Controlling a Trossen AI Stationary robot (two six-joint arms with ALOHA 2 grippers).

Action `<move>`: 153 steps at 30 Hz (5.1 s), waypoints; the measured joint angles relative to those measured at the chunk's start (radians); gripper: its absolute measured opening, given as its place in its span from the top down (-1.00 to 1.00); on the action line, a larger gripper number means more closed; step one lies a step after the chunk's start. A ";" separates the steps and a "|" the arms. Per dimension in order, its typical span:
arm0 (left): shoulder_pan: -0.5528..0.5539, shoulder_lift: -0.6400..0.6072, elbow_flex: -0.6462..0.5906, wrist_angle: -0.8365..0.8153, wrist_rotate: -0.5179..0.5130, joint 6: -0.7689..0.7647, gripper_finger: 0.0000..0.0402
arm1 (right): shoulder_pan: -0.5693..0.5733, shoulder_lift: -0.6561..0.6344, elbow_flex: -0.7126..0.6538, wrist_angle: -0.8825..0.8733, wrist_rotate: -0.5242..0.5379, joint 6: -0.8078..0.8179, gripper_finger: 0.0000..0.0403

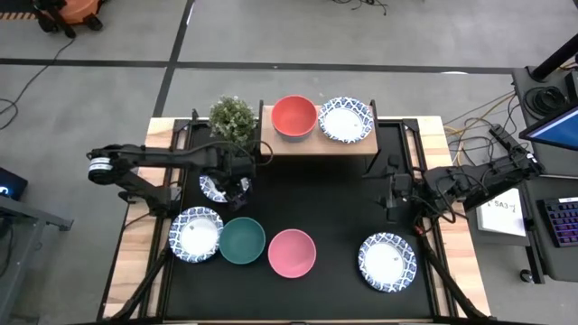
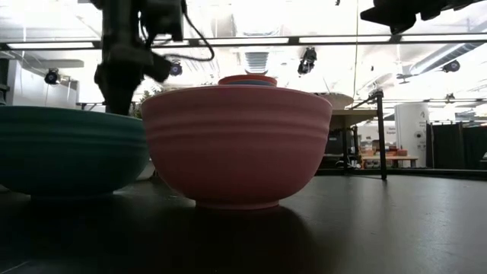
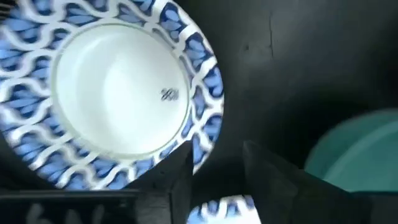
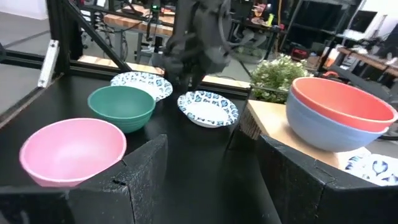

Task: Place and stack bowls onto a shelf
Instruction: Stack the top left white patterned bowl on top of the white patterned bowl

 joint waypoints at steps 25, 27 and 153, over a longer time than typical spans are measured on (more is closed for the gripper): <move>-0.001 0.000 -0.306 0.451 -0.055 -0.078 0.47 | 0.000 0.000 0.000 0.014 0.030 -0.020 -0.17; -0.001 0.000 -0.312 0.454 -0.056 -0.079 0.53 | 0.000 0.000 0.001 0.014 0.030 -0.022 -0.17; 0.095 0.472 0.993 0.392 -0.049 0.785 0.25 | 0.000 -0.126 0.027 -0.034 -0.109 0.028 -0.11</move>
